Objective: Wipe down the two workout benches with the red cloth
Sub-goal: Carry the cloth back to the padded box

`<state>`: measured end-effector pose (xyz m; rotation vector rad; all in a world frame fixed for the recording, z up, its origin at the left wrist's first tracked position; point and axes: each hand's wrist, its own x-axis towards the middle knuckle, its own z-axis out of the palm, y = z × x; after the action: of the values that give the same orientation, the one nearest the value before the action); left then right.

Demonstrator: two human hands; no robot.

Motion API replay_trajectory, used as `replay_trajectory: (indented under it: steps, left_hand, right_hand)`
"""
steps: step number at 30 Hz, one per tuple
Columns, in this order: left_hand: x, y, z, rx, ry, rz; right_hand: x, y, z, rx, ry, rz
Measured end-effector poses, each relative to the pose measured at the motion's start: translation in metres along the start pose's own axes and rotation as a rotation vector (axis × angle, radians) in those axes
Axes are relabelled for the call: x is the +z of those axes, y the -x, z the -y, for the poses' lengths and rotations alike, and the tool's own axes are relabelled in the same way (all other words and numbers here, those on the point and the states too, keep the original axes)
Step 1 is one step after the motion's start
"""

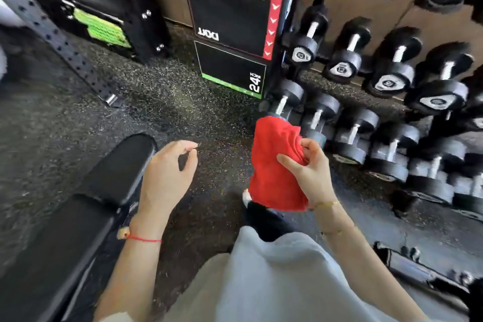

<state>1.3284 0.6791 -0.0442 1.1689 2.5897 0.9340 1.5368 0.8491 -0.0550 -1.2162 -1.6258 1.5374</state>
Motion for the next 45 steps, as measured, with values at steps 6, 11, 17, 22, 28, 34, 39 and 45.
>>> replay_trajectory:
  steps: [6, 11, 17, 22, 28, 34, 39, 45]
  left_hand:
    - [-0.008, -0.070, 0.052, -0.026, 0.013, -0.049]
    - [-0.027, -0.157, 0.095, -0.022, -0.031, -0.064]
    - [-0.065, -0.242, 0.128, -0.055, -0.052, -0.096]
    - [-0.079, -0.307, 0.140, -0.031, -0.041, -0.114]
    - [-0.070, -0.381, 0.160, -0.005, -0.014, -0.049]
    - [-0.060, -0.480, 0.193, 0.049, -0.025, 0.030]
    - [-0.063, -0.587, 0.221, 0.094, -0.002, 0.035]
    - [-0.087, -0.729, 0.253, 0.188, -0.043, 0.072]
  right_hand:
    - [0.078, -0.074, 0.002, -0.019, 0.108, 0.090]
    - [0.160, -0.155, 0.016, -0.018, 0.066, 0.163]
    - [0.238, -0.228, 0.057, -0.007, -0.023, 0.212]
    - [0.281, -0.279, 0.076, -0.018, 0.008, 0.217]
    - [0.317, -0.335, 0.087, 0.003, 0.004, 0.140]
    - [0.361, -0.409, 0.094, 0.026, -0.008, 0.015]
    - [0.416, -0.492, 0.113, 0.028, -0.001, -0.023]
    - [0.492, -0.597, 0.162, -0.010, -0.020, -0.093]
